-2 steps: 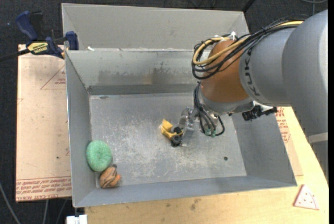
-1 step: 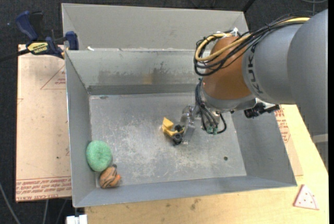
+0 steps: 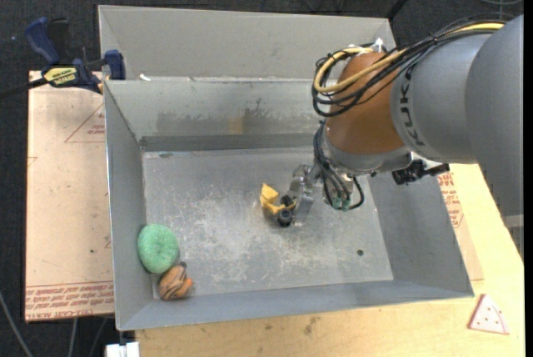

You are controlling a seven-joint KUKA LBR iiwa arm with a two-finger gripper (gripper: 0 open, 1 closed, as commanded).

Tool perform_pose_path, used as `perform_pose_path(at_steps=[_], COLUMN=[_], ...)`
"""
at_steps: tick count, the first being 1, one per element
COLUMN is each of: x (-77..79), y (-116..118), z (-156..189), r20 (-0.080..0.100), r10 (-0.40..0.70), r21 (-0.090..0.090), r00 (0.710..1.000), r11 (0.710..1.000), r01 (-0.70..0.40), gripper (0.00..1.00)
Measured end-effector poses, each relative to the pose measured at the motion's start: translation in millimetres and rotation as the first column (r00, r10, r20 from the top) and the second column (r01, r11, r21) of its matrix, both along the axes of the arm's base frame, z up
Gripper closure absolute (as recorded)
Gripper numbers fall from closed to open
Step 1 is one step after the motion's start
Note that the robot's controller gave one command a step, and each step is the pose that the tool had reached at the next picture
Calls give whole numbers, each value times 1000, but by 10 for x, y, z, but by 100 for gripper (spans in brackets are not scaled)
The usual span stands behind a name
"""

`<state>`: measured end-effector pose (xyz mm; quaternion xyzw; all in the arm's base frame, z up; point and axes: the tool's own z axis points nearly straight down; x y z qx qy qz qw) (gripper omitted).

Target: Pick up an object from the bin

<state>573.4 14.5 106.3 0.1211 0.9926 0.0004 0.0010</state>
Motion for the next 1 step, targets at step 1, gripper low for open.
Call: perform_pose_path(at_steps=[1], x=[3], y=[1], z=[90], r20=[2], r10=[0], r21=[0], r00=[1000], r11=[1000], r01=[0], gripper=[100])
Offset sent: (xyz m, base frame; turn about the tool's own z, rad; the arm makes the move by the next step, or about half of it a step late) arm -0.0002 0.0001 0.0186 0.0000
